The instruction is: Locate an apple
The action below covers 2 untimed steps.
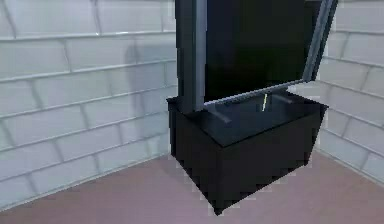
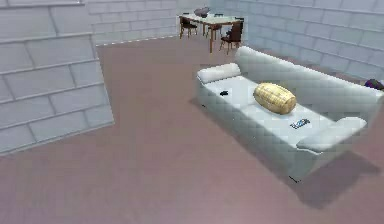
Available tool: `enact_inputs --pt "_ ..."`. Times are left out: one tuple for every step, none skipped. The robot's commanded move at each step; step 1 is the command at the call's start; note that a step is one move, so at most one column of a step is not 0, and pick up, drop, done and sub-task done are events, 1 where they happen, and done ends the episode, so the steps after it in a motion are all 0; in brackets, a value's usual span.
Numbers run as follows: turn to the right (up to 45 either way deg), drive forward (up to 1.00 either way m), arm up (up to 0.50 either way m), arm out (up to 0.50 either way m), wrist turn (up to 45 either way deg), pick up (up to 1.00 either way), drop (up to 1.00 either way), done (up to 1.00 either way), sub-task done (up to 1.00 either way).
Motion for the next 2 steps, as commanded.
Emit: enact_inputs --pt "45.0 0.0 0.0 0.0 0.0 0.0 0.0 0.0 0.0" --pt "45.0 0.0 0.0 0.0 0.0 0.0 0.0 0.0 0.0"
